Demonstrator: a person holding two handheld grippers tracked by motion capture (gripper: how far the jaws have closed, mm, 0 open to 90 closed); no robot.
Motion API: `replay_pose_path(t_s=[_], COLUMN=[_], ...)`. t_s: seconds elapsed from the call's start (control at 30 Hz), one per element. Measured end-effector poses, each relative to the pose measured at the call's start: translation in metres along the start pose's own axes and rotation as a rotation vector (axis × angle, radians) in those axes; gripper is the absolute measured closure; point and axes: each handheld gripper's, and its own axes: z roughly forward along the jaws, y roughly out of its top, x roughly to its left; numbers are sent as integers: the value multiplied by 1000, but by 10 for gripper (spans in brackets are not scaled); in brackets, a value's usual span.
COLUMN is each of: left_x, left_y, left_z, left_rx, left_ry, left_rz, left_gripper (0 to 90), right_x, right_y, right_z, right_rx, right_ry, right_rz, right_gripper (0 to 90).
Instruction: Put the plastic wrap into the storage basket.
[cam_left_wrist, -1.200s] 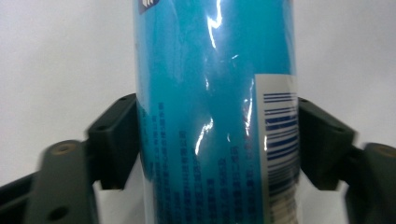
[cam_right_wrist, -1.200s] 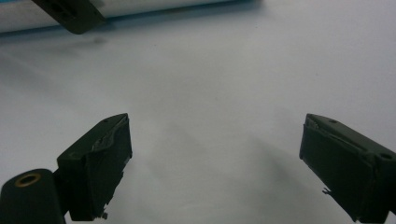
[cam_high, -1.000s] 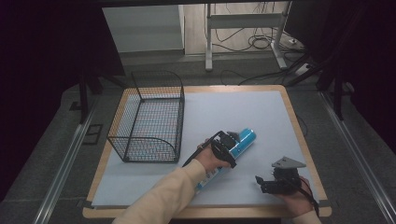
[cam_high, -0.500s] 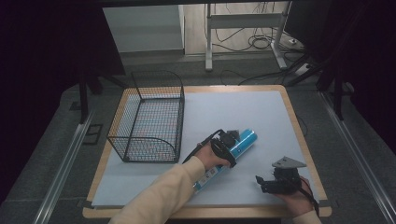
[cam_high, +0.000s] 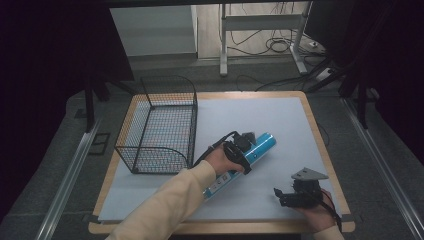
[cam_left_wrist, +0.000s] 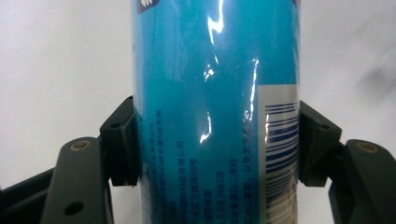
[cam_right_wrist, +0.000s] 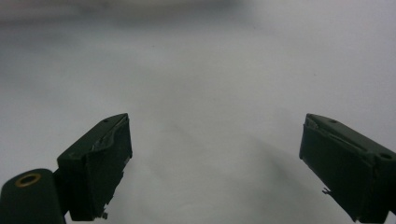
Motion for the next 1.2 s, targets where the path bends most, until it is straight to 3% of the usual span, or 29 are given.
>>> replay_pose_path(t_s=[0.47,1.2], left_x=[5,11], left_y=[-4,0], left_z=[-24,-48], left_rx=[-33,-42], left_ry=[-3,36], left_rz=[15,21], left_gripper=[314,314], right_x=[-1,-1], right_y=[1,1], right_z=[-1,-2], right_rx=[-8,-9], right_ry=[-8,-9], right_rz=[6,2], right_gripper=[97,97])
